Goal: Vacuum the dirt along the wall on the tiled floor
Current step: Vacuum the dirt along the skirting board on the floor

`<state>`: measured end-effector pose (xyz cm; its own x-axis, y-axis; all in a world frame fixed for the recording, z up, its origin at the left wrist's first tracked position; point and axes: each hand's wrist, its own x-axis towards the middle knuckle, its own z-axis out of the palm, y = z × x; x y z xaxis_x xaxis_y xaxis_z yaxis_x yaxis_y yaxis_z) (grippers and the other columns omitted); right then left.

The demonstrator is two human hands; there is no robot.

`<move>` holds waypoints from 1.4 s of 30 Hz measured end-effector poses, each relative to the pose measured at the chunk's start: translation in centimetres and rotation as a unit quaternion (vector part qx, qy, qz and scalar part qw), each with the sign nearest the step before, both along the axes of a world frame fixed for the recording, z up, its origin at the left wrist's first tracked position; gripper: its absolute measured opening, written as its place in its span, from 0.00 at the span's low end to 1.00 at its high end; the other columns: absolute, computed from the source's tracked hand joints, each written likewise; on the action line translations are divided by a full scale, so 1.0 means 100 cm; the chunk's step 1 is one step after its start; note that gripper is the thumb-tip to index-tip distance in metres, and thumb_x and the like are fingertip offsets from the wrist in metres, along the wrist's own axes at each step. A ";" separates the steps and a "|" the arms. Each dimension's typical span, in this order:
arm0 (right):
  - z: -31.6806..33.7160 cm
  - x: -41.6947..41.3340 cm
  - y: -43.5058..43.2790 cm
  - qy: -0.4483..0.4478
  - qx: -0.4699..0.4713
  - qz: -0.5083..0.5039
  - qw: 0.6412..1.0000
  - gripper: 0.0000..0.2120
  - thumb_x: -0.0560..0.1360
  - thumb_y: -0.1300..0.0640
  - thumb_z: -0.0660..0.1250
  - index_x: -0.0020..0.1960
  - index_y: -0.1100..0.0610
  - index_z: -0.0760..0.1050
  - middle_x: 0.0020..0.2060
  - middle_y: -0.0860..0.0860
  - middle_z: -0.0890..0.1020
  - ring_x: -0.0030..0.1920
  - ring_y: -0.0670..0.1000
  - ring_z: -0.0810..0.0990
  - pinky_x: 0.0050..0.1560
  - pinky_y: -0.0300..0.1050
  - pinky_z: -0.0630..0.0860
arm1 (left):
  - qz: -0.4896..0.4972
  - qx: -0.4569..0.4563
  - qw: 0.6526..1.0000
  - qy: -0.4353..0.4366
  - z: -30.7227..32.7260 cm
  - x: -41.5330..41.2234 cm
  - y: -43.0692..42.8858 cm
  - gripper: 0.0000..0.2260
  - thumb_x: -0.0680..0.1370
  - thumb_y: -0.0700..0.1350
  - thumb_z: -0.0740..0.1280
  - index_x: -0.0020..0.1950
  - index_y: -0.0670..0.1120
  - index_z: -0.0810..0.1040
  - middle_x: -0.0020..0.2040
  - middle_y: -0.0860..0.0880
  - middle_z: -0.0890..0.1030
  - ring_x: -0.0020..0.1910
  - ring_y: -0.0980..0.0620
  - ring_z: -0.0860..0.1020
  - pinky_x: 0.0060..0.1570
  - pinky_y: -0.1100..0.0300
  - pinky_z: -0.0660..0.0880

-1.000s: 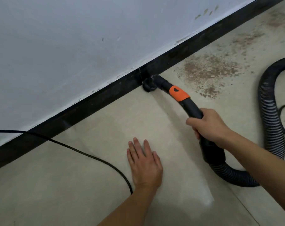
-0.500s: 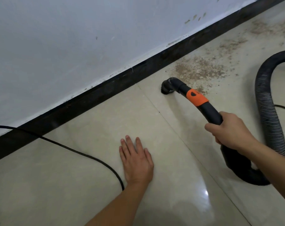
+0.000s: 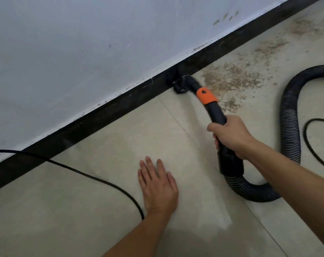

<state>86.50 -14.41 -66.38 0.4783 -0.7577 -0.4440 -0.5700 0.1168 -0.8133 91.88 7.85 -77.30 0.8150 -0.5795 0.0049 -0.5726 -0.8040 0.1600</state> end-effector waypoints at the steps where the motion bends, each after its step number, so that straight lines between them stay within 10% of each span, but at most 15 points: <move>1: 0.003 -0.003 0.008 0.023 -0.015 0.044 0.999 0.08 0.71 0.60 0.69 0.45 0.61 0.72 0.29 0.57 0.77 0.24 0.55 0.75 0.29 0.48 0.74 | 0.000 0.000 1.000 0.003 0.001 0.000 0.000 0.24 0.78 0.50 0.53 0.68 0.39 0.74 0.71 0.33 0.68 0.71 0.33 0.65 0.71 0.43 0.55; 12: 0.034 -0.183 0.053 0.227 -0.133 0.051 0.964 0.08 0.68 0.52 0.70 0.41 0.52 0.72 0.29 0.52 0.80 0.28 0.54 0.81 0.33 0.50 0.78 | -0.010 0.006 1.000 0.017 0.007 -0.002 0.001 0.26 0.77 0.50 0.51 0.68 0.37 0.73 0.69 0.31 0.69 0.69 0.30 0.66 0.68 0.37 0.60; 24: 0.033 -0.234 0.030 0.026 0.015 -0.178 0.984 0.07 0.74 0.66 0.69 0.40 0.61 0.70 0.26 0.56 0.72 0.23 0.53 0.70 0.26 0.46 0.70 | -0.100 0.019 0.993 0.059 0.025 -0.022 -0.056 0.25 0.77 0.49 0.51 0.69 0.40 0.71 0.71 0.34 0.68 0.70 0.34 0.65 0.69 0.42 0.63; 29: 0.036 -0.209 -0.001 -0.030 0.056 -0.246 0.967 0.06 0.74 0.64 0.69 0.44 0.60 0.71 0.27 0.55 0.72 0.21 0.51 0.69 0.25 0.43 0.70 | -0.125 0.036 0.990 0.054 0.015 -0.015 -0.052 0.26 0.82 0.53 0.45 0.78 0.45 0.57 0.79 0.40 0.55 0.77 0.41 0.52 0.75 0.48 0.49; 42: 0.019 -0.191 0.029 0.035 -0.005 -0.083 0.996 0.07 0.73 0.64 0.69 0.41 0.61 0.71 0.24 0.54 0.74 0.22 0.52 0.71 0.22 0.42 0.68 | -0.116 0.013 0.992 0.042 0.010 -0.017 -0.047 0.28 0.80 0.55 0.43 0.77 0.46 0.61 0.78 0.41 0.58 0.77 0.41 0.54 0.75 0.47 0.49</move>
